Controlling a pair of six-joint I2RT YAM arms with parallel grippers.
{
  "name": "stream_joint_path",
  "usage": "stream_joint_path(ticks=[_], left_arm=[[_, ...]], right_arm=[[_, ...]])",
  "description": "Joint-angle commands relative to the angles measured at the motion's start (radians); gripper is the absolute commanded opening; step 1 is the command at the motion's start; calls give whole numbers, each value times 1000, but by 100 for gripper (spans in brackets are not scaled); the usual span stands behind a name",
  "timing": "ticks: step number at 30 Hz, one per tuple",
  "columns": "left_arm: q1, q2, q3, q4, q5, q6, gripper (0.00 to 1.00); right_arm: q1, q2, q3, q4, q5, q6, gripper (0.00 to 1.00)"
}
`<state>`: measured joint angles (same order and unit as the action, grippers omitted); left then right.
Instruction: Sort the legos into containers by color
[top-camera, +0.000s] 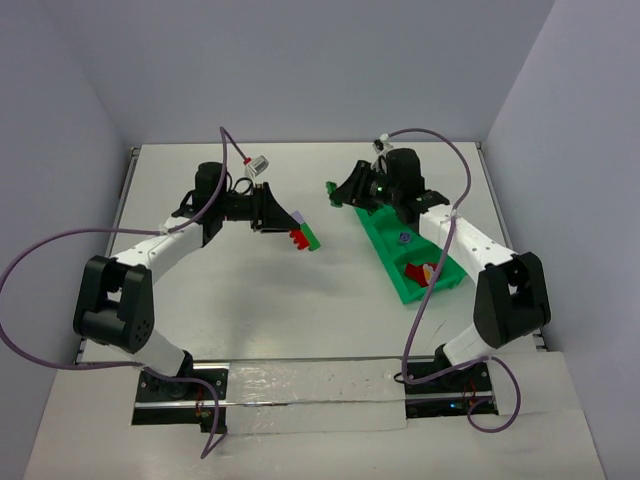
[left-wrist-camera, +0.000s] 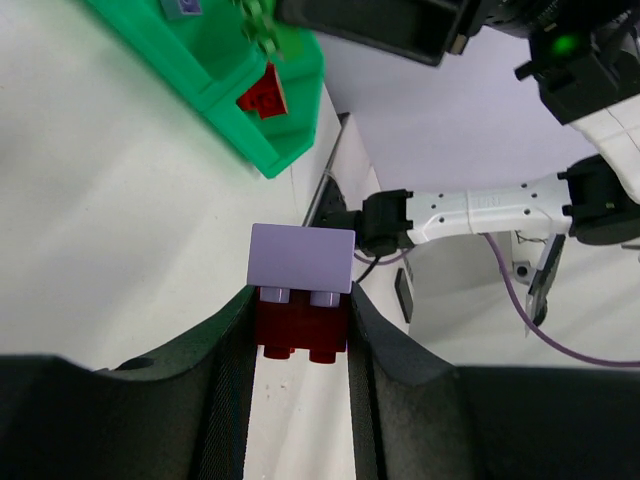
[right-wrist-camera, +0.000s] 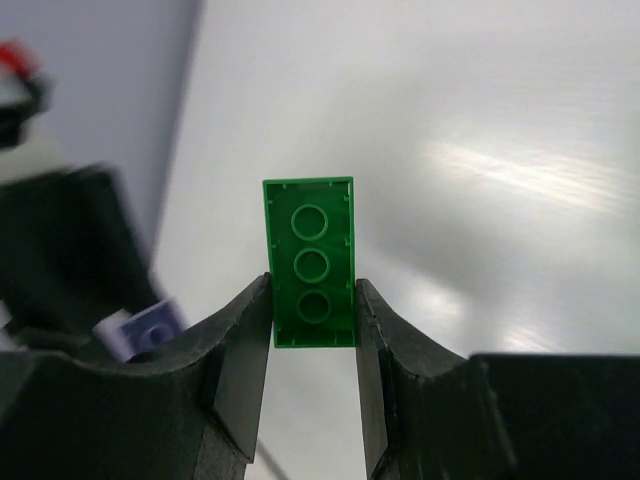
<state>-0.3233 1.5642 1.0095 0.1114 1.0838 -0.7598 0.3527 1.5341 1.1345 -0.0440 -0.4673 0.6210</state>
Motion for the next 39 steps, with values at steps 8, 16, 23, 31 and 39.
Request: stream_joint_path(ticks=[8,16,23,31,39], left_arm=[[0,30,181,-138,-101,87,0],[0,31,209,-185,-122,99,0],[1,36,231,-220,-128,117,0],[1,41,242,-234,-122,130,0],[1,66,259,-226,-99,140,0]], right_arm=[[-49,101,168,-229,781,-170,5],[-92,219,235,-223,825,-192,16],[-103,296,292,-205,808,-199,53],[-101,244,310,-208,721,-248,62],[-95,-15,39,29,-121,-403,54]])
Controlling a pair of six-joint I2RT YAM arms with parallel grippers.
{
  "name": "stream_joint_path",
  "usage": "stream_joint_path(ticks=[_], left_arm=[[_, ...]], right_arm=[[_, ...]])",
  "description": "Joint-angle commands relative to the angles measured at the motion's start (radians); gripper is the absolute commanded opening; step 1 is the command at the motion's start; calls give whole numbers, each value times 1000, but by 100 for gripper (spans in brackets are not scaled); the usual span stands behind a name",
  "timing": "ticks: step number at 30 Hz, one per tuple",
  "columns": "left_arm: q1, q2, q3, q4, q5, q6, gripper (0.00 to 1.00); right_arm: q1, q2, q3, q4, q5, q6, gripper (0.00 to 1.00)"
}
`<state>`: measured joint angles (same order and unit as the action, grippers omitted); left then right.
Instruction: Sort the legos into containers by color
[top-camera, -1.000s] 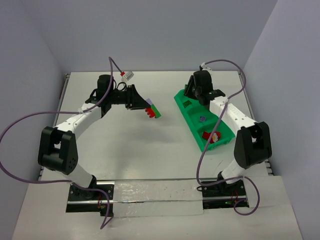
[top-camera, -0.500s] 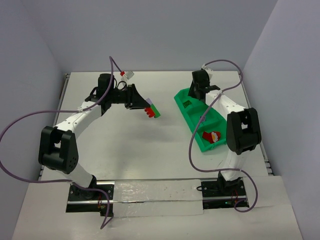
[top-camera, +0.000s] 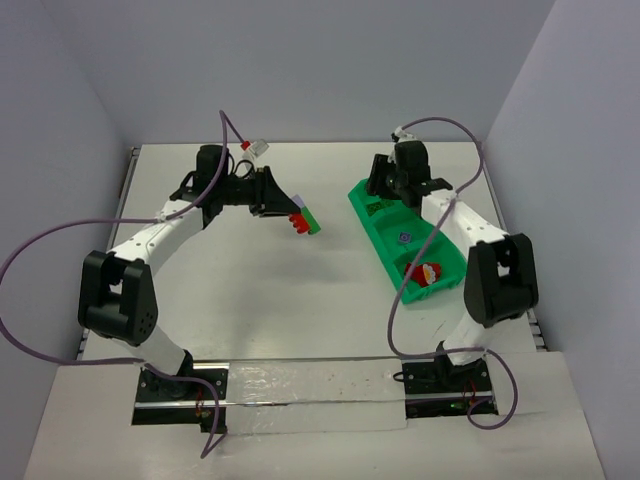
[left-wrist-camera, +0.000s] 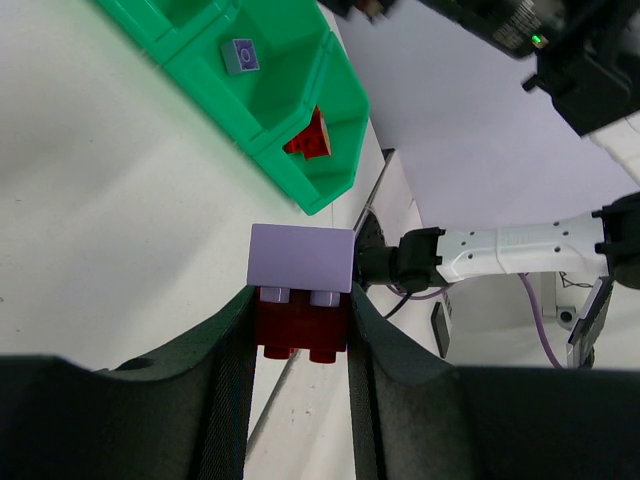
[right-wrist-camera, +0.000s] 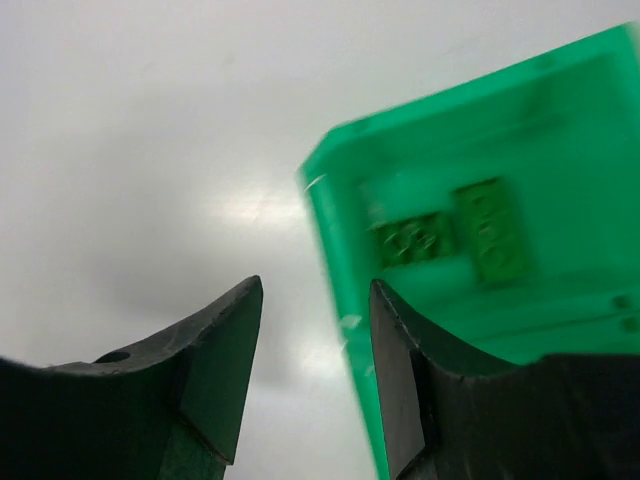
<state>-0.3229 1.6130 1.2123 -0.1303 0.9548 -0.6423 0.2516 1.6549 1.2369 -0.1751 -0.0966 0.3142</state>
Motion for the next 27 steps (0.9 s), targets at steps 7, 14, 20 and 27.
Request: stream_joint_path(ticks=[7,14,20,27], left_arm=[[2,44,83,22,48,22,0],[1,38,107,14,53,46,0],[1,16,125,14,69,92,0],[0,-26,105,54,54,134,0]], right_arm=[[24,-171,-78,93,-862,-127,55],[43,-84,12,2,-994,-111,58],[49,-61,-3,96,-1099,-22,61],[62,-30,30,80,-1143,-15,61]])
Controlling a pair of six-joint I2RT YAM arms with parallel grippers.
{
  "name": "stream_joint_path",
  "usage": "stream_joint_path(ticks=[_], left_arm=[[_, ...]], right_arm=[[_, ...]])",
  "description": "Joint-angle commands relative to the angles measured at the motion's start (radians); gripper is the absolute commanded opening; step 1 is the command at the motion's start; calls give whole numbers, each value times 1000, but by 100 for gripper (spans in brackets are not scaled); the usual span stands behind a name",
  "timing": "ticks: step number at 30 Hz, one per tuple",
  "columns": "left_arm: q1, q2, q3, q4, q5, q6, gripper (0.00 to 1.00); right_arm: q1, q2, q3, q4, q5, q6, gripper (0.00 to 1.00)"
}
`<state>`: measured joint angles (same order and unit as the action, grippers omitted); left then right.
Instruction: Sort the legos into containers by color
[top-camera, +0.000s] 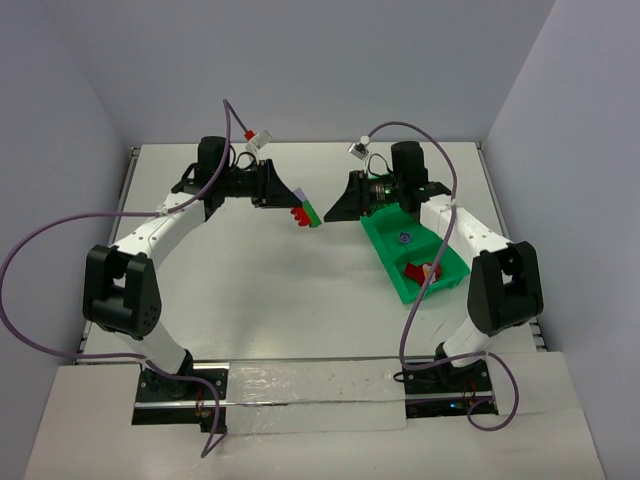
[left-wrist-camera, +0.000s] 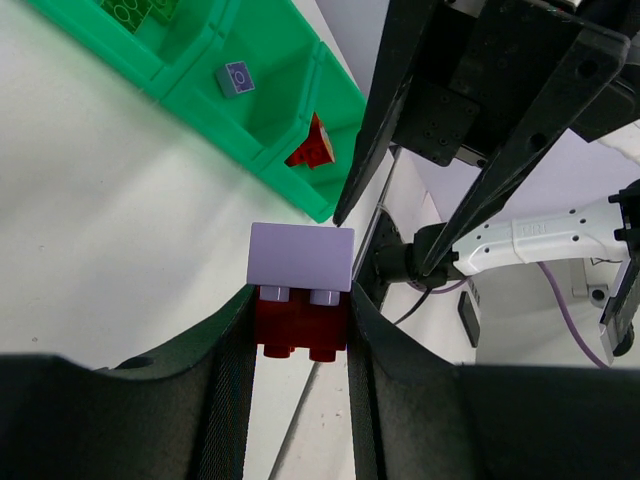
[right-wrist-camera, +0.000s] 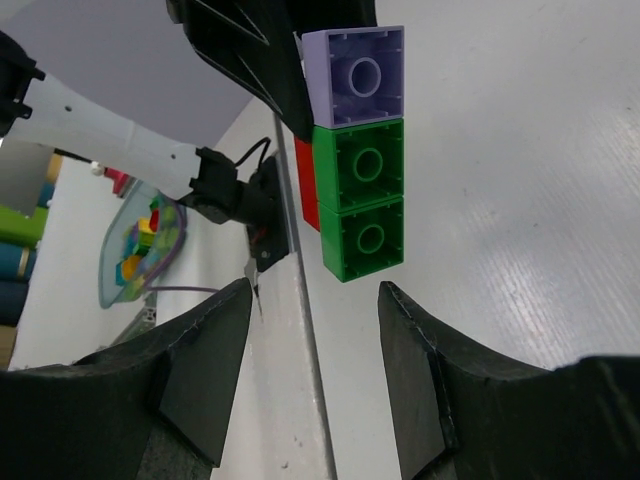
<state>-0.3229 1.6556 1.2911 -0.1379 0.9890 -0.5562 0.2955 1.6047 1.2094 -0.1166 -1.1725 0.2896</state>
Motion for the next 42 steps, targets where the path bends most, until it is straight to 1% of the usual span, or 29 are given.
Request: stream_joint_path(ticks=[1,5,11,22,24,29,31,33,34,35,37,40,42], left_arm=[[-1,-74,24,72,20,46,0],[-2,-92,27,95,17,38,0],[-11,-112,26,113,38,18,0],[-49,-134,8,119,42,10,0],[-53,-136,10,124,42,6,0],[-58,-137,10,127,40,3,0],[-58,-138,9,125,39,4,0],[-58,-140,8,122,38,5,0],[-58,-141,10,114,34,9,0],[-58,-143,10,107,31,16,0],[-58,-147,15,87,27,27,0],[-58,-156,16,40,18,57,0],[-57,-165,8,12,6,76,0]], right_arm=[[20,26,67,1,-66,-6,62],[30,45,86,-38,-55,-28,62],[31,42,65,41,-25,31,63],[48,53,56,91,-76,67,63],[50,57,55,105,-91,81,60],[50,52,31,169,-107,126,38],[50,50,21,199,-107,151,23],[49,47,14,203,-101,154,14],[48,43,11,197,-93,150,8],[46,41,10,188,-86,141,4],[37,33,6,163,-60,109,1],[10,16,-8,107,24,72,0],[-12,9,-11,36,107,25,0]])
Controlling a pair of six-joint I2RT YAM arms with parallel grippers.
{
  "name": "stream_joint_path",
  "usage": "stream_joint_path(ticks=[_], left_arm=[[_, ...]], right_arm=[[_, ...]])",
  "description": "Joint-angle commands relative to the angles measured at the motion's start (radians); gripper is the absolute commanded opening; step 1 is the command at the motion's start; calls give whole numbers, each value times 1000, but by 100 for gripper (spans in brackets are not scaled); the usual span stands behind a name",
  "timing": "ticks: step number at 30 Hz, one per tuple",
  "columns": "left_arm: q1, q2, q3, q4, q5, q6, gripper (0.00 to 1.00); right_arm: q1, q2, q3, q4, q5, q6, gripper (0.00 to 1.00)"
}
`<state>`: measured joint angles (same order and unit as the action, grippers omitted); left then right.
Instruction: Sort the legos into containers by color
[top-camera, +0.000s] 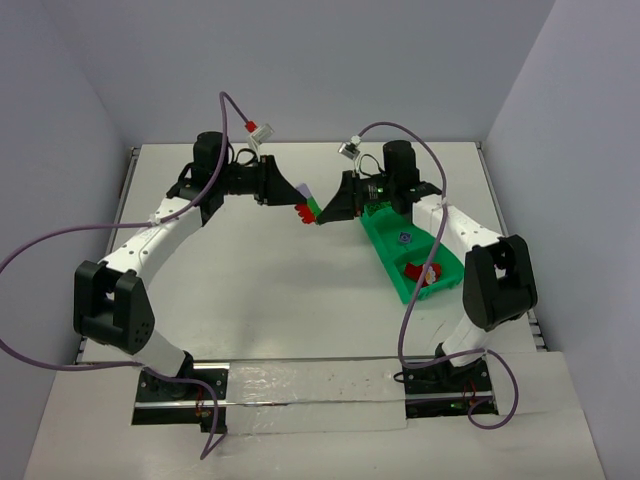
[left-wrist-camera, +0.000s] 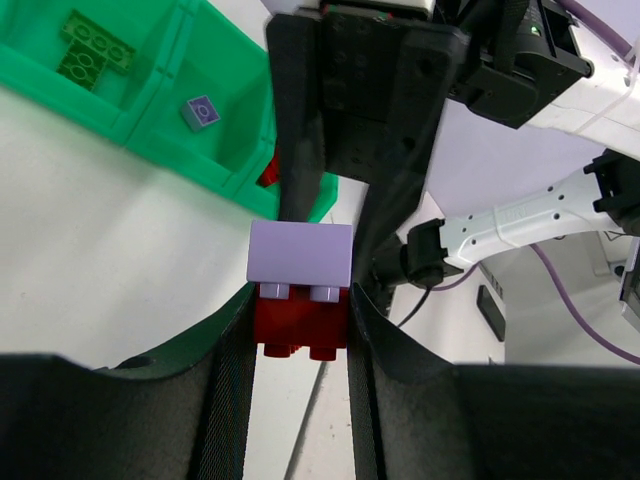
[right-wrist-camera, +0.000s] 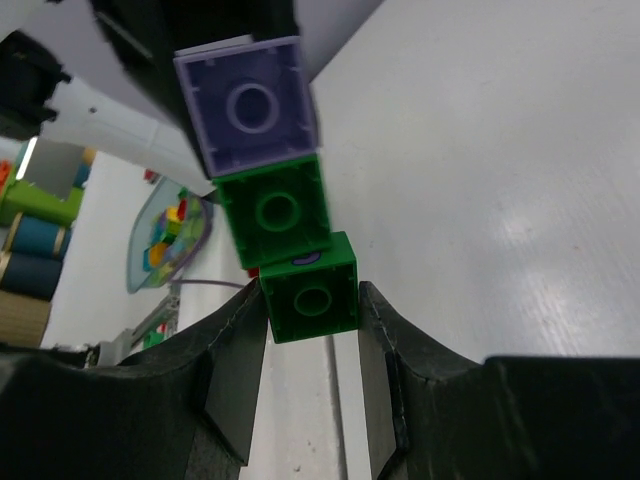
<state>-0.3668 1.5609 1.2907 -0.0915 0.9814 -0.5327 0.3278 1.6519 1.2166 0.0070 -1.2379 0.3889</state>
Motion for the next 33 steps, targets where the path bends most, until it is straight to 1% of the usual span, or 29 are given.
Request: stream_joint_path(ticks=[1,5,7,10,12,14,16,18,20,22,26,27,29,30,33], left_arm=[[-12,-76,6,-39,11,57,0],[-12,-71,-8,-29,10,40,0],[-12,-72,-13,-15,-5,29,0],[-12,-70,-7,-18,-36,22,0],[-12,-67,-2,-13,-58,11,0],[-12,-65,1,-8,-65,4,0],[-12,-62,5,-6,-76,-4,0],[-12,-62,9,-2,-81,-9,0],[-12,-58,14,-5,-84,-10,0],[-12,-55,21,-12,-85,-7,0],[-14,-53,30,-26,-96,-4,0],[-14,-51,33,-30,-99,-4,0],[-14,-46,38,-37,-99,-6,0],[-14,-44,39,-37,-98,-6,0],[-14,-42,44,-36,-99,-5,0]], right_arm=[[-50,-40,-16,-104,209,-86,0],[-62,-47,1,-144,254,-114,0],[-70,-50,12,-159,325,-120,0],[-87,-55,19,-178,512,-102,0],[-95,-57,25,-202,753,-74,0],[-102,-53,28,-211,895,-52,0],[-105,-42,39,-226,1078,-22,2],[-106,-21,53,-225,1213,-13,5],[-108,8,77,-231,1292,5,11],[-112,49,143,-255,1313,-2,13],[-113,122,211,-288,1384,-15,23],[-113,133,217,-291,1403,-16,28],[-113,156,244,-304,1436,-18,42],[-115,169,252,-315,1446,-21,51],[-113,187,272,-325,1458,-24,54]])
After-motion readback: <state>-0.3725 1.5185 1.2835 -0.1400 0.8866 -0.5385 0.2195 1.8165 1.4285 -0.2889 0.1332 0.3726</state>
